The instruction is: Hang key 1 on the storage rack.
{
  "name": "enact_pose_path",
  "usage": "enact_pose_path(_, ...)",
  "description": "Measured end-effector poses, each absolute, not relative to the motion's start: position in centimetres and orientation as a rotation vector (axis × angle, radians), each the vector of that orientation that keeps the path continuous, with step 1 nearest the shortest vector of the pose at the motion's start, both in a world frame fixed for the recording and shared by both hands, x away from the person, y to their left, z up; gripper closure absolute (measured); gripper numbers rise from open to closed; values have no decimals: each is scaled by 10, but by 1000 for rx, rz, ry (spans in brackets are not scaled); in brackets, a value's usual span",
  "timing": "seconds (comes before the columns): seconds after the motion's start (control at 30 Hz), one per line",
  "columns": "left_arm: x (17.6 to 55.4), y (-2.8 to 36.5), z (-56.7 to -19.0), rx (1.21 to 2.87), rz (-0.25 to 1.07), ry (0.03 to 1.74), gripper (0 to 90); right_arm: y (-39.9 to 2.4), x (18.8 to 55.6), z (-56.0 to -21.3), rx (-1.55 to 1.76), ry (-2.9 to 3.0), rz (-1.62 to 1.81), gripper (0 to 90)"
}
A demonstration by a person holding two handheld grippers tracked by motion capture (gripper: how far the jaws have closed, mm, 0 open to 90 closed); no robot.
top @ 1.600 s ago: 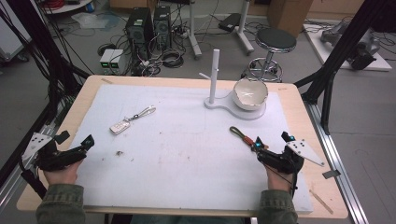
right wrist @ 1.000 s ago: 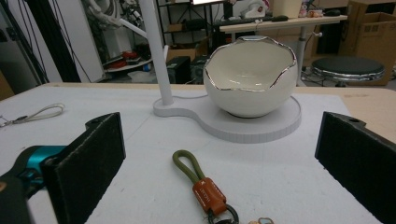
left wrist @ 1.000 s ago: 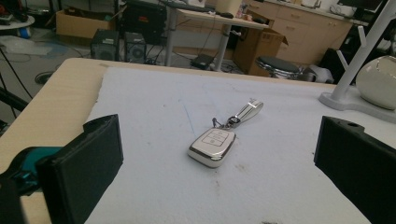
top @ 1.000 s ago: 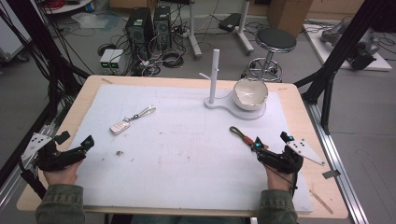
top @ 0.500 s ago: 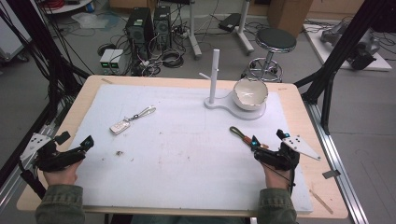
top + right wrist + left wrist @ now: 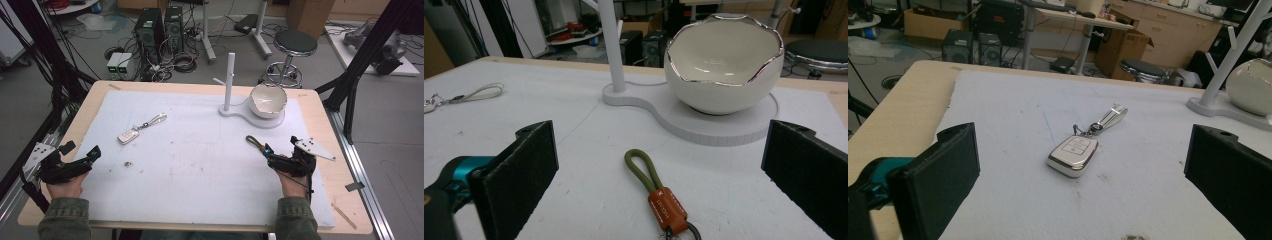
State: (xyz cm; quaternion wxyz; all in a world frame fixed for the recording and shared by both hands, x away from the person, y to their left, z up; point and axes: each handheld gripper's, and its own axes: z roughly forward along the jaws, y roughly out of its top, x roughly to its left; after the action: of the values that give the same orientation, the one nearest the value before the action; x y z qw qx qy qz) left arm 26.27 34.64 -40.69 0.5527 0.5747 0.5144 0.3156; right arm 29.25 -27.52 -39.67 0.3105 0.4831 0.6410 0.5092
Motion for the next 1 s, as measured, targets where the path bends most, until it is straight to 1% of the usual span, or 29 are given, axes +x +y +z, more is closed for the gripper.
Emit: enact_pose_path(1.0, 263, 347, -408, 1355, 733, 1225, 17, -271, 324, -389, 1324, 1875, 1257, 5)
